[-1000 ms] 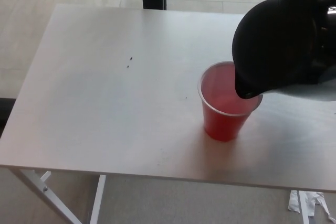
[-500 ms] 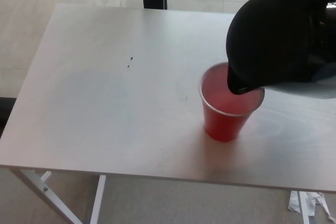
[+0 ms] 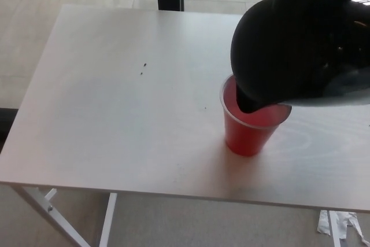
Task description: The robot uses its right hand to lift up a kettle kept on the middle of the desk by its handle and tilt it into a glass kept next to it to pour out water
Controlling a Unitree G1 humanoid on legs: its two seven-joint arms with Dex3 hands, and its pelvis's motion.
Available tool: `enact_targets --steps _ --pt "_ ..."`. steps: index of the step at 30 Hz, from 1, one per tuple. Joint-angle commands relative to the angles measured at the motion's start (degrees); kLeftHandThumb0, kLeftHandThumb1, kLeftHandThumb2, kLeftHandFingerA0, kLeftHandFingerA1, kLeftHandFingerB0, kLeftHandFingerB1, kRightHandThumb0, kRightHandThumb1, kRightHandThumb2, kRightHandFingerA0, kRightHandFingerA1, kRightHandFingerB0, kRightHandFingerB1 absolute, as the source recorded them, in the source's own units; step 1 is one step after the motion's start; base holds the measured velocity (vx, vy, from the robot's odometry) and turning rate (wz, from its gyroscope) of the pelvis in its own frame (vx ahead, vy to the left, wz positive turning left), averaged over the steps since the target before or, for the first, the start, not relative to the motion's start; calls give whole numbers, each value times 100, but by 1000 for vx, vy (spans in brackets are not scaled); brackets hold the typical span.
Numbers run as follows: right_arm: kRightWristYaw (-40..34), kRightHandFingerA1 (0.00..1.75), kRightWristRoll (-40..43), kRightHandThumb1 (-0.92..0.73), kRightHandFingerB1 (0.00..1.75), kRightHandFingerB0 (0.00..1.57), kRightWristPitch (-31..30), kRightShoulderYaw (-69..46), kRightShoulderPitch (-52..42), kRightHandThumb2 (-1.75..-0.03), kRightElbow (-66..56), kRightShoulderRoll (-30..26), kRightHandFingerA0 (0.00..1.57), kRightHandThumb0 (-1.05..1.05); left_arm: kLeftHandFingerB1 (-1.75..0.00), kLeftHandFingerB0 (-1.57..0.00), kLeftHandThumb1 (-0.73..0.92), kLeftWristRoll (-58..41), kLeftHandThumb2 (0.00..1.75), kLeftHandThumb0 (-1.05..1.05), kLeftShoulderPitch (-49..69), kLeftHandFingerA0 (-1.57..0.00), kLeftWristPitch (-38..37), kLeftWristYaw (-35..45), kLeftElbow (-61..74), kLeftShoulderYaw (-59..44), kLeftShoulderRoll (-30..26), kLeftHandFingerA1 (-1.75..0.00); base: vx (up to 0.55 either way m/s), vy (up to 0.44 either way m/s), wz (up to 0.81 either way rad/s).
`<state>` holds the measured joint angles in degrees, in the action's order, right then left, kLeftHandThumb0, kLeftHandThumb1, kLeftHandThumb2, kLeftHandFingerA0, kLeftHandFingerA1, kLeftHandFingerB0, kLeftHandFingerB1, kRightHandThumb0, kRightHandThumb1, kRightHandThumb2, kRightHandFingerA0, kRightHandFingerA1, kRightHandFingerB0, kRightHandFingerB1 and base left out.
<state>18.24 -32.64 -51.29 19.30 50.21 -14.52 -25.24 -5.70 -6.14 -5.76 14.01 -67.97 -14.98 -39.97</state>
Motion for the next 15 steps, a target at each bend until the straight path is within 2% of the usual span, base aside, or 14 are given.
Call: enact_targets --steps 1,3,4,5,6,7,8,9,10,11,12,13,14,15 --pt "36 175 -276 -59 169 69 173 230 -169 -98 -40 -79 92 -22 -54 -51 85 52 65 -69 -38 -70 52 -26 -28 -7 -43 -59 0 0 0" --pt "13 175 -312 -60 169 68 201 226 -218 -101 -29 -62 92 -21 -54 -50 85 56 65 -70 -22 -71 52 -20 -26 -4 -44 -59 0 0 0" --pt "11 175 -363 -63 149 62 251 245 -238 -95 35 -121 90 -22 -56 -51 86 58 65 -70 9 -70 -24 -13 -13 -5 -40 -60 0 0 0" --pt "56 175 -360 -70 128 68 325 221 -230 -82 159 -216 87 -27 -58 -50 86 42 65 -70 39 -70 -65 -1 9 -22 -44 -61 0 0 0" --pt "77 175 -355 -70 128 68 354 209 -214 -82 210 -238 87 -27 -58 -50 86 32 65 -70 47 -70 -68 3 15 -33 -50 -61 0 0 0" --pt "37 175 -358 -72 145 72 424 183 -213 -79 294 -253 90 -28 -56 -49 86 11 65 -70 43 -68 -35 14 17 -50 -52 -59 0 0 0" --pt "-27 175 -358 -72 145 72 519 149 -214 -79 413 -277 90 -28 -56 -49 86 -18 65 -70 38 -68 15 33 19 -76 -56 -59 0 0 0" --pt "-64 175 -382 -67 159 69 587 145 -216 -83 462 -281 92 -25 -56 -50 86 -15 65 -70 44 -69 11 31 20 -79 -60 -58 0 0 0" --pt "-119 175 -411 -67 159 69 675 140 -225 -83 521 -299 92 -25 -56 -50 86 -8 65 -70 47 -69 6 27 22 -78 -60 -58 0 0 0" --pt "-141 174 -449 -63 140 74 694 106 -217 -92 634 -355 115 -23 -56 -49 86 -13 65 -71 68 -68 -24 44 36 -85 -60 -58 0 0 0" --pt "-106 175 -462 -67 156 67 574 86 -175 -88 702 -328 90 -28 -55 -49 87 11 65 -71 91 -68 -24 45 64 -63 -70 -57 0 0 0" --pt "-117 175 -505 -70 161 65 613 101 -180 -82 695 -343 91 -28 -55 -49 87 12 65 -71 101 -68 -18 49 81 -62 -72 -58 0 0 0" --pt "-141 175 -567 -70 144 72 648 122 -192 -80 660 -339 91 -31 -53 -48 87 19 66 -70 103 -67 -3 49 75 -57 -80 -56 0 0 0" --pt "-157 175 -567 -62 147 72 738 126 -218 -90 624 -344 92 -29 -54 -49 87 25 65 -70 92 -68 7 34 60 -53 -78 -57 0 0 0"
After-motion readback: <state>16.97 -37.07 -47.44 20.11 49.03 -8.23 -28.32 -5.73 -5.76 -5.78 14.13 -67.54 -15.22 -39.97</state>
